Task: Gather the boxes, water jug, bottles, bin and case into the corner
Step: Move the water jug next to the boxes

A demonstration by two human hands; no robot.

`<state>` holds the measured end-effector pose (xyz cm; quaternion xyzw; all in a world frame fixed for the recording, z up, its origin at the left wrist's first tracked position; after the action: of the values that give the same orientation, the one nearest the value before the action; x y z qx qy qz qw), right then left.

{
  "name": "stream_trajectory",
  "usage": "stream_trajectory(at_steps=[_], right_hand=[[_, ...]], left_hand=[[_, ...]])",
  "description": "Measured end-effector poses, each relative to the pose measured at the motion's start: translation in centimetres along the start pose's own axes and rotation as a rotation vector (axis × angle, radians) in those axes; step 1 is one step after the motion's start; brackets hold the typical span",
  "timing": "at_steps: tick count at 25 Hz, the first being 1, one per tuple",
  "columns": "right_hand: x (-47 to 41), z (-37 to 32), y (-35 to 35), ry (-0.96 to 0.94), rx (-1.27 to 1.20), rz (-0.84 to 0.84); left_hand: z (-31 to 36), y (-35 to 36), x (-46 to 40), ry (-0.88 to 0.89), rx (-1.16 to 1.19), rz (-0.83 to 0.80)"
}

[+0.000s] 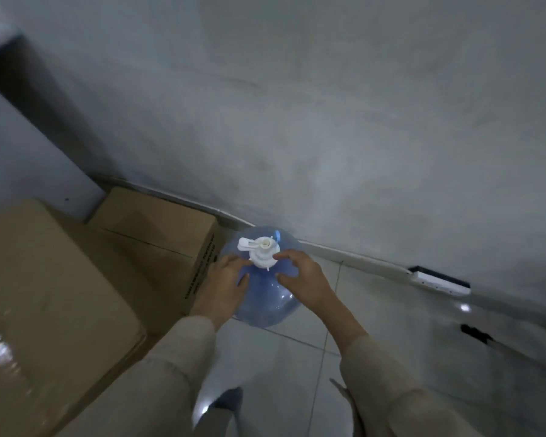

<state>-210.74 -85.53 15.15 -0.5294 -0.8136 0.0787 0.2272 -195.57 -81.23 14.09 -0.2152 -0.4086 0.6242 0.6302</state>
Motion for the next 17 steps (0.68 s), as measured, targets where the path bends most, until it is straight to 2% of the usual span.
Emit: stream_trajectory(at_steps=[6, 10, 14, 17], right_hand=[[11.3, -7.3, -3.0, -0.197, 0.094, -0.209], [17.6, -13.2, -2.2, -0.339, 0.141, -0.325], [24.0, -19.4, 2.3, -0.528, 0.139, -0.495], [28.9, -22.7, 9.4, -0.625, 0.225, -0.679]], left_hand=[[5.7, -6.9, 14.6, -0.084, -0.028, 0.242], [6.8, -11.5, 25.3, -0.179, 0.003, 0.408], [4.4, -14.9, 36.5, -0.331, 0.002, 0.58], [0.8, -16.7, 46.9, -0.489, 0.005, 0.723]])
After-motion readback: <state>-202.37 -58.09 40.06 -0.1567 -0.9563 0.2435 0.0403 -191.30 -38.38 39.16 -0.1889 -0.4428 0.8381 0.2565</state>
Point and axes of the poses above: each hand's wrist, its own x-axis away from the middle knuckle, its own y-axis out of the palm, z = x × y, the point moved 5 cm from there along -x, towards the middle knuckle, and after that the axes turned 7 degrees about -x, right-handed, at the moved point
